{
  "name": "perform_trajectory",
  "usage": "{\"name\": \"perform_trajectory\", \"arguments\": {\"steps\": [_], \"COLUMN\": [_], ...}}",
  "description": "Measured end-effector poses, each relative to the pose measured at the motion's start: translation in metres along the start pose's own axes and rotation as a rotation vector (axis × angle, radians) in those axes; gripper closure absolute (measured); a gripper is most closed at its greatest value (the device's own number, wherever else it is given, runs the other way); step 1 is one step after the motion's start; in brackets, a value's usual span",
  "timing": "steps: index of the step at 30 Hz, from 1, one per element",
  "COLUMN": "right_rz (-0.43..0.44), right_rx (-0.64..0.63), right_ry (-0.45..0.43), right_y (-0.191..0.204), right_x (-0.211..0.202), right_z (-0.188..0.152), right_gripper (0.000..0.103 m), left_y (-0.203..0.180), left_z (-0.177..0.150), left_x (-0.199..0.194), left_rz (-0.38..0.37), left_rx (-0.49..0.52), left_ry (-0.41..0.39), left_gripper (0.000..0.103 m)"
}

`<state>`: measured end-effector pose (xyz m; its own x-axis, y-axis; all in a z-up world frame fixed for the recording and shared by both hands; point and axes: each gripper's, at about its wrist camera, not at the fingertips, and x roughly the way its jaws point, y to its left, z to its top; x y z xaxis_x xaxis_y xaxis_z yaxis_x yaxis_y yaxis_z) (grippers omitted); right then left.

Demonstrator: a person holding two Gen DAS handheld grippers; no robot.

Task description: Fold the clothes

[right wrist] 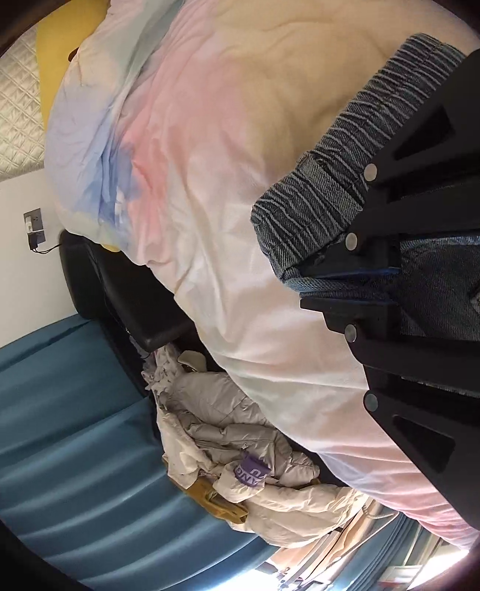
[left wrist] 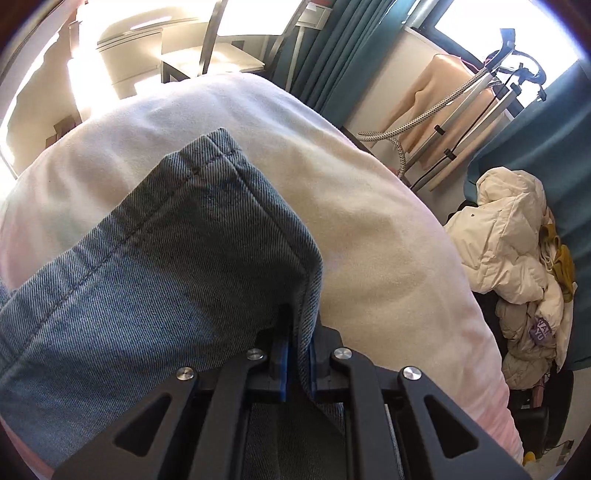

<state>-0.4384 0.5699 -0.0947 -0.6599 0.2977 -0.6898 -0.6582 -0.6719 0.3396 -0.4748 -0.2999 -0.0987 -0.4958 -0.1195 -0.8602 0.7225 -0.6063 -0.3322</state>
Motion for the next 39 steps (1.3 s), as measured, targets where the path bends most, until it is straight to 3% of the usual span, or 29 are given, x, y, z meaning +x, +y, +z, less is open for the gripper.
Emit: {"name": "perform_trajectory", "arguments": {"steps": [2,4,6,8,11,13,19,23,26,28,31,35,39], "right_rz": [0.01,0.038,0.053,0.064,0.083,0.096,0.203,0.277,0.299,0.316,0.332,0.332,0.305], "right_rx": [-0.001,-0.001,-0.003,-0.002,0.025,0.045,0.095,0.137,0.161,0.184,0.208,0.243,0.278], "right_ry": [0.004,0.022,0.039,0.039,0.038,0.041,0.174,0.315,0.371,0.421,0.499,0.498,0.425], "right_y": [-0.001,-0.003,-0.006,-0.011,-0.025,-0.036,-0.068,-0.082,-0.089,-0.092,-0.091,-0.087,-0.086], "right_x": [-0.002,-0.008,-0.021,-0.041,-0.076,-0.099,-0.143,-0.15,-0.149,-0.141,-0.118,-0.088,-0.065], "right_z": [0.0,0.003,0.006,0.009,0.011,0.012,-0.005,-0.031,-0.052,-0.068,-0.087,-0.106,-0.118], "right_gripper": [0.093,0.082,0.078,0.072,0.061,0.054,0.028,0.028,0.028,0.027,0.027,0.027,0.025], "left_y": [0.003,0.009,0.018,0.032,0.06,0.081,0.146,0.171,0.183,0.186,0.185,0.169,0.159], "left_z": [0.002,0.001,-0.001,-0.008,-0.021,-0.029,-0.08,-0.111,-0.13,-0.137,-0.135,-0.123,-0.117], "left_x": [-0.007,-0.02,-0.042,-0.068,-0.105,-0.117,-0.12,-0.098,-0.08,-0.069,-0.06,-0.053,-0.043], "left_rz": [-0.037,-0.082,-0.101,-0.14,-0.227,-0.281,-0.416,-0.458,-0.521,-0.537,-0.523,-0.51,-0.472], "left_rx": [0.007,0.019,0.031,0.022,0.001,-0.014,-0.109,-0.206,-0.263,-0.271,-0.282,-0.217,-0.196], "left_ry": [0.005,-0.003,-0.029,-0.064,-0.081,-0.021,0.214,0.302,0.354,0.354,0.275,0.153,0.085], "left_gripper": [0.092,0.085,0.073,0.049,0.038,0.037,0.037,0.037,0.037,0.037,0.038,0.052,0.066]}}
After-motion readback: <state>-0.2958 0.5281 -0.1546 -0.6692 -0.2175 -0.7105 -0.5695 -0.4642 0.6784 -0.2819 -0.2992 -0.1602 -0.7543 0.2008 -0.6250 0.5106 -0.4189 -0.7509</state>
